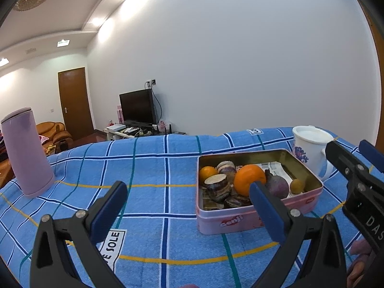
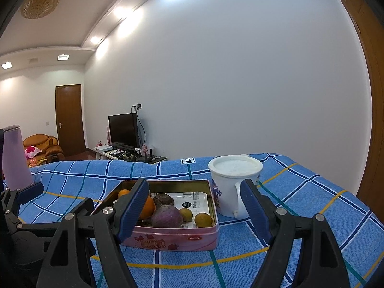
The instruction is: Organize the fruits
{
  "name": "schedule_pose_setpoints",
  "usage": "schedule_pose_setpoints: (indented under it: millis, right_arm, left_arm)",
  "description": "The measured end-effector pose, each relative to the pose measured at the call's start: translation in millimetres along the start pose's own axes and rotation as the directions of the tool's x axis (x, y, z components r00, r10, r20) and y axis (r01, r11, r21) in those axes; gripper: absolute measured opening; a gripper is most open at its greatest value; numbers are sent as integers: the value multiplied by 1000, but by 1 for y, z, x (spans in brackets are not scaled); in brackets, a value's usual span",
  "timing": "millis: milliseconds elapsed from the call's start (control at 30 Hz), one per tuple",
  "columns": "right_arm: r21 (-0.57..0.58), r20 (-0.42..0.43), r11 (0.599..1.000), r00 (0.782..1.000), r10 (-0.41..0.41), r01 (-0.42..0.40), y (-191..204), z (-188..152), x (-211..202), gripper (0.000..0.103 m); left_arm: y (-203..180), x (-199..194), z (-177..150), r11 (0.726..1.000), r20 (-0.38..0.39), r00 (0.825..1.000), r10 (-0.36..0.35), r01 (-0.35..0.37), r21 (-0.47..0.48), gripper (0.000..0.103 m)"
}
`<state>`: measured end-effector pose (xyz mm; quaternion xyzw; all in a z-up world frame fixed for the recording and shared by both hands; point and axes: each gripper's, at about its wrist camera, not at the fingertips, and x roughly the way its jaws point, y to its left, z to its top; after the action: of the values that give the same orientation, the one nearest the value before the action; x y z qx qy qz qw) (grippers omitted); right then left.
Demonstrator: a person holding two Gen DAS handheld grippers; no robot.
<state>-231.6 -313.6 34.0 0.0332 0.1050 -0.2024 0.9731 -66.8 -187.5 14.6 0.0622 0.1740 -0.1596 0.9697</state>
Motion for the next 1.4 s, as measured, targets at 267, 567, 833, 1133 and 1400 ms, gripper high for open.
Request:
schedule_pose_setpoints:
  millis: [267, 567, 833, 1133, 1400]
  right_arm:
    - [-5, -2, 1000, 1000, 1, -1, 0, 0, 2, 80]
    - [-6, -2, 1000, 1000, 0, 0, 0, -1, 2, 80]
    - [-6, -2, 1000, 1000, 1, -1, 0, 0, 2, 80]
    - [-10, -11, 1000, 1000, 2, -2, 1, -3, 5, 80]
    - [-11, -13, 1000, 1000, 0, 0, 1, -3, 5, 80]
  left_arm:
    - [0, -1, 0, 1000, 1, 1000, 2, -2, 5, 103]
    - [-2, 0, 0, 1000, -2, 1000, 10, -10, 17, 103]
    - [-2, 2, 0, 1000, -13, 1000, 6, -6, 12, 103]
    - [1, 1, -1, 1000, -11, 1000, -19, 19, 1, 103]
    - [1, 3, -1, 1000, -26, 1000, -9, 9, -1, 103]
